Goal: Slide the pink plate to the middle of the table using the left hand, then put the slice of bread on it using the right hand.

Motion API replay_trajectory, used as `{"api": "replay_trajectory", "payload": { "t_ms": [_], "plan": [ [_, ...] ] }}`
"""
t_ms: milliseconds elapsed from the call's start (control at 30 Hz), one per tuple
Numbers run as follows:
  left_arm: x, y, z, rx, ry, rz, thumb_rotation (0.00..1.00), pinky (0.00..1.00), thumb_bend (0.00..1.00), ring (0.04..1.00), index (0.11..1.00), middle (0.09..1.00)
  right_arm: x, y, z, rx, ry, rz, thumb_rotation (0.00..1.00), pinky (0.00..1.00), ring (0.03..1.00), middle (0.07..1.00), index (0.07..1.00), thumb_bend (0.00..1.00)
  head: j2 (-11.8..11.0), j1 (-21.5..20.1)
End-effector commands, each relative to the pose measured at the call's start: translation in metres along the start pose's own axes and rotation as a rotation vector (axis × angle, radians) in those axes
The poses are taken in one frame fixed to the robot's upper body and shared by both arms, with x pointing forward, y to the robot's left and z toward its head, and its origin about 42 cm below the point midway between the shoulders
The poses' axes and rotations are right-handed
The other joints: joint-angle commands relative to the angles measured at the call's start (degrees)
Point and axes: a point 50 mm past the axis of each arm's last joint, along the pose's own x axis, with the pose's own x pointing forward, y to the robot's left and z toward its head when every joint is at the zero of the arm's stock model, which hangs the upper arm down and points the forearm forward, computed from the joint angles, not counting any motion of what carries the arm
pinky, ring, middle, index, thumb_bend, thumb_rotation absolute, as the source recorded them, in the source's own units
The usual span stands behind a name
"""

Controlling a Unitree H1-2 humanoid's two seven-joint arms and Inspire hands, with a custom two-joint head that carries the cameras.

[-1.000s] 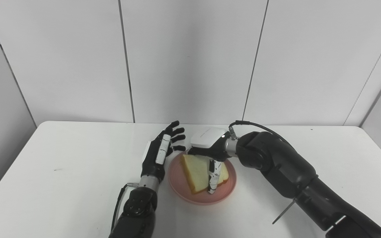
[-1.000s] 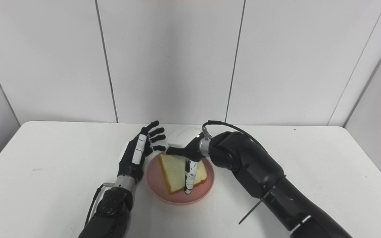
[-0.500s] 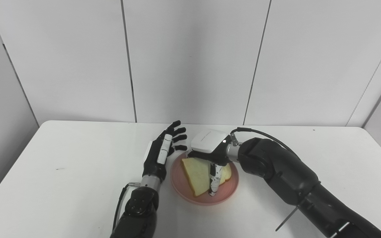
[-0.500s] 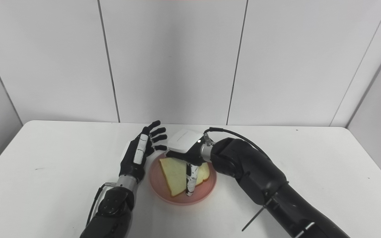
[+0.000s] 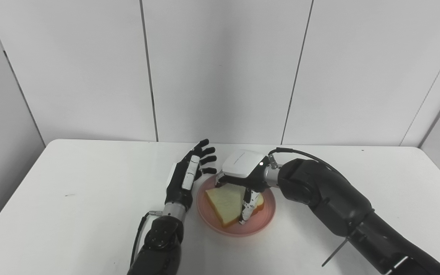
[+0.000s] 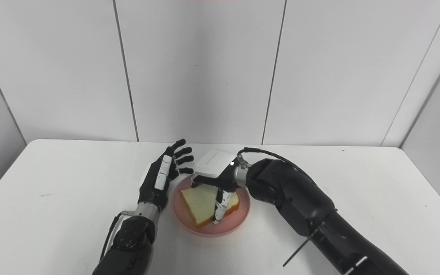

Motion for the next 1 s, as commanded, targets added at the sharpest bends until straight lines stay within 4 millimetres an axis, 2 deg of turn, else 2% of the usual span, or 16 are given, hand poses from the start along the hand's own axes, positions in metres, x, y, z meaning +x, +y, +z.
{"api": "replay_trajectory", "payload": {
  "t_ms": [0,233,367,500,733,967],
  "plan": [
    [-0.017,0.003,-0.018,-0.007,0.024,0.017,0.91,0.58,0.94,0.753,0.811,0.792,-0.012,-0.043,-0.009,-0.051,0.015,-0.088,0.45,0.9,0.867,0.833,0.737,1.0,0.1,-0.01],
    [-0.018,0.004,-0.019,-0.013,0.024,0.02,0.9,0.58,0.94,0.748,0.812,0.79,-0.022,-0.056,-0.011,-0.062,0.014,-0.076,0.44,0.87,0.884,0.852,0.739,1.0,0.13,-0.16],
    [-0.018,0.004,-0.019,-0.014,0.023,0.021,0.89,0.57,0.93,0.747,0.806,0.788,-0.035,-0.061,-0.018,0.043,0.006,-0.117,0.43,0.86,0.88,0.854,0.733,1.0,0.2,-0.23],
    [-0.017,0.004,-0.018,-0.012,0.024,0.022,0.9,0.57,0.93,0.753,0.802,0.791,-0.048,-0.054,-0.027,0.162,-0.009,-0.18,0.45,0.8,0.863,0.83,0.728,1.0,0.21,-0.09],
    [-0.019,0.006,-0.02,-0.003,0.027,0.017,0.89,0.56,0.94,0.753,0.795,0.786,-0.057,-0.036,-0.036,0.27,-0.02,-0.273,0.44,0.76,0.82,0.797,0.726,1.0,0.36,-0.48],
    [-0.017,0.003,-0.019,-0.017,0.028,0.011,0.88,0.58,0.93,0.752,0.792,0.79,-0.054,-0.027,-0.034,0.189,0.025,-0.217,0.43,0.83,0.88,0.834,0.737,1.0,0.41,-0.39]
  ]
}}
